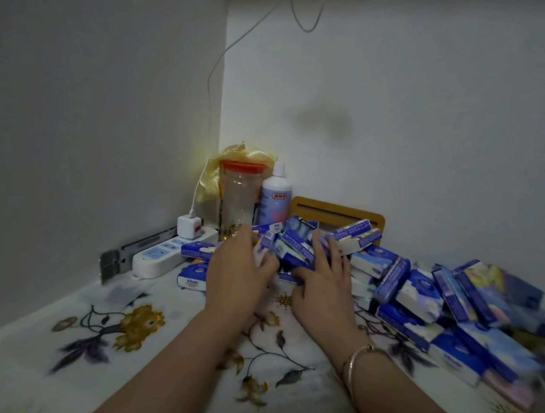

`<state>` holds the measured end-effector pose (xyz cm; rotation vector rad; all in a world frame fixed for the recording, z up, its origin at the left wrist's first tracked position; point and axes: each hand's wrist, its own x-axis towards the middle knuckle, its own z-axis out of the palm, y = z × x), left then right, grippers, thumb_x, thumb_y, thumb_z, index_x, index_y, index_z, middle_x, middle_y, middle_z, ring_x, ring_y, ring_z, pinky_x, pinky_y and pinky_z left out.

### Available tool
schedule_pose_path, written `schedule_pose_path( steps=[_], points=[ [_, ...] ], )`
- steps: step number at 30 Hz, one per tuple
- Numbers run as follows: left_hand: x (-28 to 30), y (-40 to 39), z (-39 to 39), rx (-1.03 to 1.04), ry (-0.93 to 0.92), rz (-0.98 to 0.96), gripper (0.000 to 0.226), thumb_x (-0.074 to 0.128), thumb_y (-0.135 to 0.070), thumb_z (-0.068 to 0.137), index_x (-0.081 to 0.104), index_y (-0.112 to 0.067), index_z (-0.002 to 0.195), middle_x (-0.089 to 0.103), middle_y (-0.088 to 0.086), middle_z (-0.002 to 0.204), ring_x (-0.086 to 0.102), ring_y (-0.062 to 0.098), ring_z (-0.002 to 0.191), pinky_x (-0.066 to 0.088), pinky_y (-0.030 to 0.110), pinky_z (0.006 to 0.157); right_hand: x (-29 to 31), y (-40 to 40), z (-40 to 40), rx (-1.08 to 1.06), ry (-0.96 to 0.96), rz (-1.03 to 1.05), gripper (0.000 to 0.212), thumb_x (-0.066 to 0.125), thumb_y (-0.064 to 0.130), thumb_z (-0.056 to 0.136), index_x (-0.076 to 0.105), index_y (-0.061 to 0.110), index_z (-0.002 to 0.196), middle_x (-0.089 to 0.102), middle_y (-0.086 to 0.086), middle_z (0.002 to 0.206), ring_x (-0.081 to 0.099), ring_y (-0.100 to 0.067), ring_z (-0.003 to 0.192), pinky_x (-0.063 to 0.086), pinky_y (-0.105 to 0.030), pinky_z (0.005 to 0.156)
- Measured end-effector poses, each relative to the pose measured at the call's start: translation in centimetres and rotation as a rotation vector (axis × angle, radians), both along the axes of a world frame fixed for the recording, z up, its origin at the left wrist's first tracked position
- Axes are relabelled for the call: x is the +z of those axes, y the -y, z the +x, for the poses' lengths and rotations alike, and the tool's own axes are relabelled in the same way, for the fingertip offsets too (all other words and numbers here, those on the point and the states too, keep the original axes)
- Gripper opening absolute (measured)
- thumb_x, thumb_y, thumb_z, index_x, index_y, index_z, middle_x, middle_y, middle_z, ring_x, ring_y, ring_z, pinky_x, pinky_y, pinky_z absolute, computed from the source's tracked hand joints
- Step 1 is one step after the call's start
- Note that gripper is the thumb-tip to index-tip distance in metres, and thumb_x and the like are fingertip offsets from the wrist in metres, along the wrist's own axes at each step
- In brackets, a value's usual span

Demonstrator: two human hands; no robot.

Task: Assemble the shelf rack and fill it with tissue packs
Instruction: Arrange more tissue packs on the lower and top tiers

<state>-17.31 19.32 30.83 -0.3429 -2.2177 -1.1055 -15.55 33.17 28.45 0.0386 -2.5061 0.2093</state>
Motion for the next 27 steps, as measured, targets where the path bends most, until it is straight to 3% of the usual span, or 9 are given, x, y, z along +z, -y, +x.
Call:
schedule_pose_path(
  steps=[3, 5, 8, 11, 13, 15, 18, 21, 27],
  points=[
    [0.4, 0.4, 0.0, -0.048, 0.086, 0.230, 0.021, 0.061, -0.029, 0.087, 0.047, -0.015, 0.093, 0.053, -0.003, 0.077, 0.051, 0.013, 0.067, 0.038, 0.030, 0.053, 0.1, 0.1, 0.1, -0.004, 0.026, 0.045, 0.041, 0.049, 0.023, 0.090, 0.055, 0.023, 0.130, -0.001, -0.002, 0.162, -0.015, -0.024, 0.147, -0.009, -0.043, 0.118],
    [0.3, 0.5, -0.1, -0.068, 0.139, 0.345, 0.020, 0.059, -0.029, 0.090, 0.048, -0.013, 0.094, 0.053, -0.003, 0.077, 0.049, 0.008, 0.065, 0.035, 0.026, 0.052, 0.3, 0.5, 0.5, 0.013, -0.023, -0.026, 0.038, 0.048, 0.018, 0.090, 0.058, 0.018, 0.127, 0.014, -0.004, 0.159, -0.002, -0.023, 0.148, -0.003, -0.037, 0.119],
    [0.3, 0.6, -0.3, -0.093, 0.240, 0.445, 0.020, 0.058, -0.032, 0.092, 0.055, -0.013, 0.096, 0.060, 0.002, 0.088, 0.052, 0.007, 0.071, 0.035, 0.022, 0.053, 0.5, 0.9, 1.4, 0.051, -0.106, -0.228, 0.029, 0.049, 0.012, 0.092, 0.062, 0.014, 0.119, 0.032, -0.003, 0.146, 0.030, -0.020, 0.138, 0.027, -0.032, 0.113],
    [-0.2, 0.8, -0.6, -0.098, 0.295, 0.443, 0.017, 0.062, -0.031, 0.090, 0.061, -0.014, 0.090, 0.065, 0.004, 0.093, 0.058, 0.012, 0.080, 0.039, 0.023, 0.056, 0.6, 1.1, 1.8, 0.089, -0.178, -0.386, 0.028, 0.049, 0.015, 0.093, 0.056, 0.017, 0.120, 0.032, 0.002, 0.129, 0.054, -0.016, 0.103, 0.050, -0.030, 0.085],
    [-0.6, 0.8, -0.5, -0.115, 0.345, 0.395, 0.014, 0.063, -0.031, 0.089, 0.064, -0.017, 0.088, 0.065, 0.002, 0.096, 0.059, 0.014, 0.087, 0.047, 0.028, 0.067, 0.3, 0.9, 1.5, 0.065, -0.119, -0.418, 0.036, 0.052, 0.021, 0.092, 0.047, 0.017, 0.128, 0.028, 0.002, 0.132, 0.054, -0.017, 0.106, 0.052, -0.034, 0.084],
    [-1.0, 0.7, -0.5, -0.129, 0.383, 0.324, 0.016, 0.063, -0.032, 0.090, 0.067, -0.018, 0.094, 0.064, 0.001, 0.099, 0.059, 0.017, 0.097, 0.048, 0.032, 0.079, -0.2, 0.6, 0.9, 0.075, -0.044, -0.432, 0.046, 0.058, 0.026, 0.089, 0.040, 0.018, 0.130, 0.030, 0.000, 0.139, 0.046, -0.020, 0.123, 0.048, -0.039, 0.095],
    [-0.9, 0.6, -0.3, -0.101, 0.431, 0.287, 0.027, 0.061, -0.032, 0.091, 0.062, -0.014, 0.110, 0.058, -0.002, 0.097, 0.057, 0.017, 0.093, 0.045, 0.028, 0.077, -0.6, 0.3, 0.5, 0.112, 0.023, -0.446, 0.062, 0.062, 0.033, 0.087, 0.032, 0.017, 0.139, 0.032, -0.003, 0.147, 0.034, -0.020, 0.135, 0.036, -0.039, 0.109],
    [-0.6, 0.3, -0.1, -0.151, 0.589, 0.282, 0.046, 0.064, -0.028, 0.089, 0.048, -0.012, 0.128, 0.058, 0.008, 0.118, 0.057, 0.020, 0.101, 0.044, 0.027, 0.079, -0.5, 0.3, 0.5, 0.141, 0.029, -0.471, 0.067, 0.062, 0.033, 0.088, 0.028, 0.018, 0.144, 0.028, -0.002, 0.150, 0.030, -0.020, 0.138, 0.033, -0.034, 0.111],
    [0.2, -0.2, 0.1, -0.336, 0.828, 0.276, 0.060, 0.061, -0.012, 0.087, 0.032, -0.017, 0.139, 0.048, 0.010, 0.111, 0.054, 0.013, 0.078, 0.044, 0.022, 0.055, -0.4, 0.2, -0.5, 0.142, 0.152, -0.732, 0.065, 0.068, 0.025, 0.084, 0.033, 0.018, 0.139, 0.053, -0.005, 0.129, 0.054, -0.021, 0.115, 0.050, -0.034, 0.090]
  ],
)
